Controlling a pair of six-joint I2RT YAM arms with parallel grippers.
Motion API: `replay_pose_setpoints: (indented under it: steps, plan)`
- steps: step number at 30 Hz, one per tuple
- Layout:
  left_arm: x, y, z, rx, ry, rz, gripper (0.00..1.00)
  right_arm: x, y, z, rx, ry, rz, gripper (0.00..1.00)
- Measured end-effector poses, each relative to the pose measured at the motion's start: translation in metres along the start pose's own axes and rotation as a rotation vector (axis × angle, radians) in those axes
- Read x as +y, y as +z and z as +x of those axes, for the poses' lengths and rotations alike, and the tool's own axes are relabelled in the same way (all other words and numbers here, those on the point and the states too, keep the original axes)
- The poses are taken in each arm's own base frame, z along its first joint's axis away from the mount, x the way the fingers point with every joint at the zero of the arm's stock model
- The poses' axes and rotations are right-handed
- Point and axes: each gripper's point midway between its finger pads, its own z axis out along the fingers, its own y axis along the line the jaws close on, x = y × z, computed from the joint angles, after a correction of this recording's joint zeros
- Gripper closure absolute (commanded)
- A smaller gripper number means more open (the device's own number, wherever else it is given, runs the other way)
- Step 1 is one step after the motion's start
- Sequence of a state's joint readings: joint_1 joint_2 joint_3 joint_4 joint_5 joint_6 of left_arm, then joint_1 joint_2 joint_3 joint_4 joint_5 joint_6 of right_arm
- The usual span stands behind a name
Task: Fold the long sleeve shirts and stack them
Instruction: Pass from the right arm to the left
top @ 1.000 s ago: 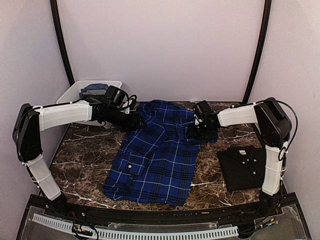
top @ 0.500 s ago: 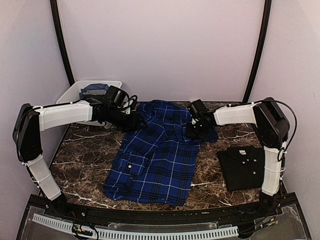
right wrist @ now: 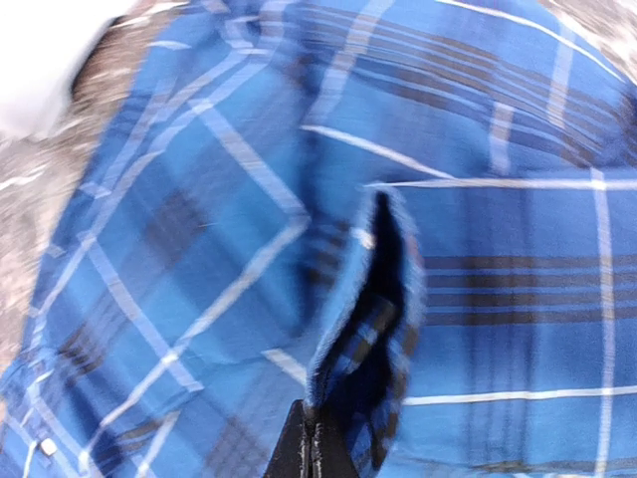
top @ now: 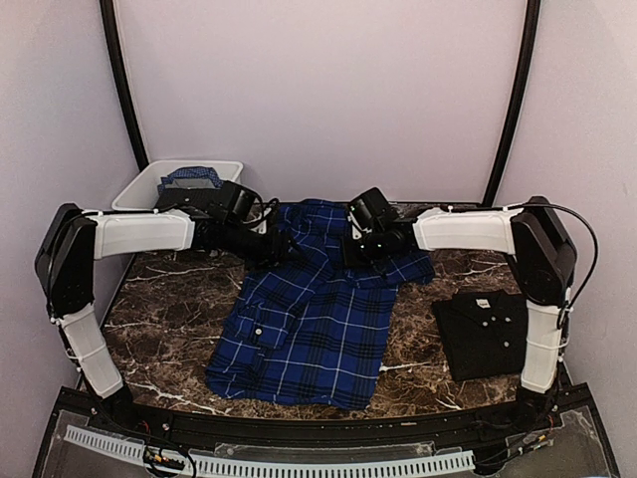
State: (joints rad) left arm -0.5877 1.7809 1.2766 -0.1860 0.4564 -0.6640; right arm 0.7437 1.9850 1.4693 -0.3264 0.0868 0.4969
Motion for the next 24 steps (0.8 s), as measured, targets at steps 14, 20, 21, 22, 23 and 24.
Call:
replay_pose_setpoints:
  steps: [14,20,21,22,23,24]
  plan:
    - [0.014,0.064,-0.011,-0.019,-0.230,0.136,0.26,0.075,-0.003,0.013,-0.021,-0.081,-0.253,1.00]
    - [0.019,0.076,-0.015,-0.047,-0.261,0.139,0.26,0.074,0.009,0.021,0.004,-0.082,-0.265,0.95]
    - [0.018,0.075,-0.017,-0.057,-0.263,0.141,0.26,0.075,0.010,0.023,0.010,-0.083,-0.270,0.93]
    - [0.017,0.075,-0.021,-0.071,-0.260,0.146,0.26,0.076,0.011,0.024,0.014,-0.084,-0.276,0.89]
    - [0.017,0.075,-0.023,-0.082,-0.261,0.149,0.24,0.077,0.011,0.025,0.016,-0.084,-0.282,0.86]
    - [0.016,0.075,-0.024,-0.090,-0.261,0.152,0.23,0.078,0.011,0.025,0.016,-0.084,-0.292,0.83]
